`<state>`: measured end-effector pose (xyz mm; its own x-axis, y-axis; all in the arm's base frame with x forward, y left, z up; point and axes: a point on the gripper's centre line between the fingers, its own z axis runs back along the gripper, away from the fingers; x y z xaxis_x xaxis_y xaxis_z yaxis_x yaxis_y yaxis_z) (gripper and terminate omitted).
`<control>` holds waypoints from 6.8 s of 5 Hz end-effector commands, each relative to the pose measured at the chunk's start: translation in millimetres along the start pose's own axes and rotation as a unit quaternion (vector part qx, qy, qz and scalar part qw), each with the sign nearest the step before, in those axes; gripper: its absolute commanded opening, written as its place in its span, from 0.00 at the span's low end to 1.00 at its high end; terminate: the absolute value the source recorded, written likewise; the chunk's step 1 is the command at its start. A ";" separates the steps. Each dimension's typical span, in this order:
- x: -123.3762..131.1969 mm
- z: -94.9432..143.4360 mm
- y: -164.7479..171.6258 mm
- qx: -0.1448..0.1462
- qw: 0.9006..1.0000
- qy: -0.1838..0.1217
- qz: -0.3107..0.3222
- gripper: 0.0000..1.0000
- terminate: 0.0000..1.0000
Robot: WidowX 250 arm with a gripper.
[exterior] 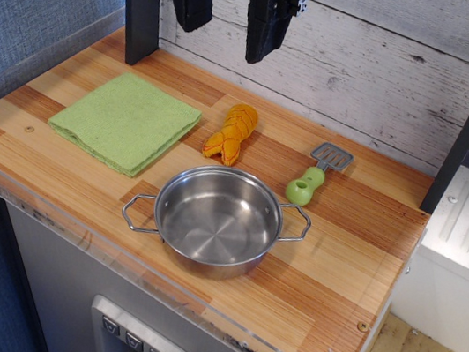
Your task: Pick the stainless steel pot and place it onto the green towel
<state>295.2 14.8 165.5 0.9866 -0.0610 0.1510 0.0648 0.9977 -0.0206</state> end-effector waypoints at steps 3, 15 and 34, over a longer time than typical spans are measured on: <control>-20.3 -33.7 25.3 -0.017 1.000 0.004 -0.012 1.00 0.00; -42.8 -148.8 20.3 -0.072 0.993 0.066 -0.067 0.00 0.00; -19.9 -106.2 165.9 0.032 0.979 0.058 0.195 1.00 0.00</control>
<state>303.8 175.7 29.9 0.9466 0.3207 -0.0336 -0.3210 0.9471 -0.0040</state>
